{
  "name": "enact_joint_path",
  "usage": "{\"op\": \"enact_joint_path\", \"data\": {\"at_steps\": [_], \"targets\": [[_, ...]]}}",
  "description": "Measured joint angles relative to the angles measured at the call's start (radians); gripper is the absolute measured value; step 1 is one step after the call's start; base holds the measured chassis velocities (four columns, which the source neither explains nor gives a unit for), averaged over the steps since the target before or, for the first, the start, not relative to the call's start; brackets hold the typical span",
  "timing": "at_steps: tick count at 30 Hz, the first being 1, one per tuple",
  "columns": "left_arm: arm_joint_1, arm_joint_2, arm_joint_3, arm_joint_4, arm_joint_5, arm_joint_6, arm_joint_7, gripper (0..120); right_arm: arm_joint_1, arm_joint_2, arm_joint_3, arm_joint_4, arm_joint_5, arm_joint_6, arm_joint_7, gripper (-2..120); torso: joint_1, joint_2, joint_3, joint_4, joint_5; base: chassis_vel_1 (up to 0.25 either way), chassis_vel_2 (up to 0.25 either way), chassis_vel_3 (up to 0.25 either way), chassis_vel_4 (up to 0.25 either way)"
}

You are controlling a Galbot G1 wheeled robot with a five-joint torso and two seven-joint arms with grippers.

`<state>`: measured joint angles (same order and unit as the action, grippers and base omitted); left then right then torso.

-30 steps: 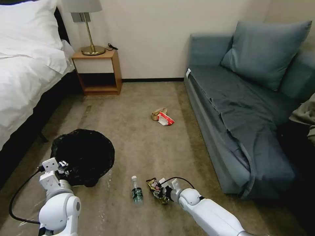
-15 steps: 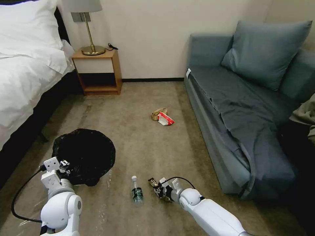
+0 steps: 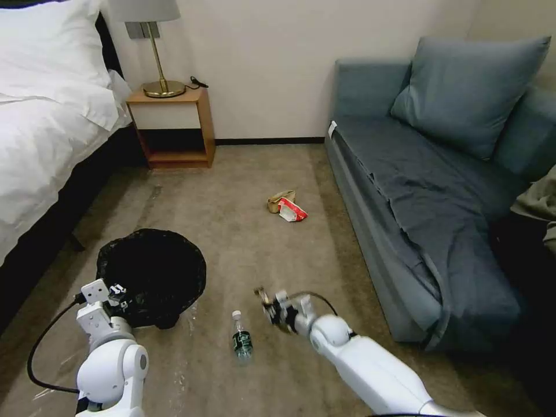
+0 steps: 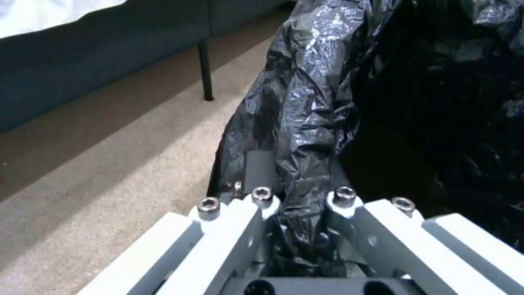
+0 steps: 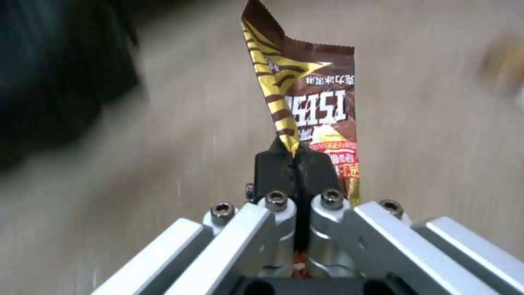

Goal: Pick up the trash bin, then pick up the garbage on the floor and place it into the trash bin.

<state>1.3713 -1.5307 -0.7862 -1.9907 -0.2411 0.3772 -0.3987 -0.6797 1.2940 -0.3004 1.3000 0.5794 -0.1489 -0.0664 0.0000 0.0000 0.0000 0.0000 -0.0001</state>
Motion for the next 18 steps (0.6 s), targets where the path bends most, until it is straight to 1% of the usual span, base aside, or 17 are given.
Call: {"op": "enact_joint_path", "data": {"at_steps": [2, 3, 5, 6, 8, 9, 11, 12, 14, 15, 17, 18], "targets": [[-0.007, -0.001, 0.002, 0.001, -0.001, 0.000, 0.000, 4, 0.066, 0.011, -0.034, 0.084, 0.031, 0.016, 0.092, 0, 0.000, 0.000, 0.000, 0.0000, 0.0000, 0.000, 0.000, 0.000, 0.000], [-0.007, -0.001, 0.002, 0.001, -0.001, 0.000, 0.000, 4, 0.066, 0.011, -0.034, 0.084, 0.031, 0.016, 0.092, 0, 0.000, 0.000, 0.000, 0.0000, 0.0000, 0.000, 0.000, 0.000, 0.000], [-0.011, -0.002, 0.004, 0.002, -0.002, 0.000, 0.000, 4, 0.129, 0.031, -0.079, 0.149, 0.075, 0.021, 0.165, 0, 0.000, 0.000, 0.000, 0.0000, -0.0001, 0.000, 0.000, 0.000, 0.000], [-0.011, -0.002, 0.004, 0.002, -0.002, 0.000, 0.000, 4, 0.129, 0.031, -0.079, 0.149, 0.075, 0.021, 0.165, 0, 0.000, 0.000, 0.000, 0.0000, -0.0001, 0.000, 0.000, 0.000, 0.000], [-0.011, -0.004, 0.006, 0.004, -0.002, -0.001, 0.000, 4, 0.181, 0.061, -0.139, 0.200, 0.127, 0.021, 0.245, 0, 0.000, 0.000, 0.000, 0.0000, -0.0001, 0.000, 0.000, 0.000, 0.000], [-0.011, -0.004, 0.006, 0.004, -0.002, -0.001, 0.000, 4, 0.181, 0.061, -0.139, 0.200, 0.127, 0.021, 0.245, 0, 0.000, 0.000, 0.000, 0.0000, -0.0001, 0.000, 0.000, 0.000, 0.000], [-0.011, -0.004, 0.006, 0.005, -0.011, -0.001, 0.000, 4, 0.213, 0.107, -0.210, 0.226, 0.159, 0.021, 0.312, 0, 0.000, 0.000, 0.000, 0.0001, -0.0001, 0.000, 0.000, 0.000, 0.000], [-0.011, -0.004, 0.006, 0.005, -0.011, -0.001, 0.000, 4, 0.213, 0.107, -0.210, 0.226, 0.159, 0.021, 0.312, 0, 0.000, 0.000, 0.000, 0.0001, -0.0001, 0.000, 0.000, 0.000, 0.000], [-0.011, -0.002, 0.006, 0.002, -0.022, 0.000, 0.000, 4, 0.225, 0.155, -0.268, 0.216, 0.158, 0.021, 0.336, 0, 0.000, 0.000, 0.000, 0.0001, -0.0003, 0.000, 0.000, 0.000, 0.000], [-0.011, -0.002, 0.006, 0.002, -0.022, 0.000, 0.000, 4, 0.225, 0.155, -0.268, 0.216, 0.158, 0.021, 0.336, 0, 0.000, 0.000, 0.000, 0.0001, -0.0003, 0.000, 0.000, 0.000, 0.000], [-0.009, -0.001, 0.005, -0.005, -0.028, 0.005, -0.001, 4, 0.232, 0.196, -0.300, 0.181, 0.143, 0.023, 0.337, 0, 0.000, 0.000, 0.000, 0.0002, -0.0001, 0.000, 0.000, 0.000, 0.000], [-0.009, -0.001, 0.005, -0.005, -0.028, 0.005, -0.001, 4, 0.232, 0.196, -0.300, 0.181, 0.143, 0.023, 0.337, 0, 0.000, 0.000, 0.000, 0.0002, -0.0001, 0.000, 0.000, 0.000, 0.000]]}}
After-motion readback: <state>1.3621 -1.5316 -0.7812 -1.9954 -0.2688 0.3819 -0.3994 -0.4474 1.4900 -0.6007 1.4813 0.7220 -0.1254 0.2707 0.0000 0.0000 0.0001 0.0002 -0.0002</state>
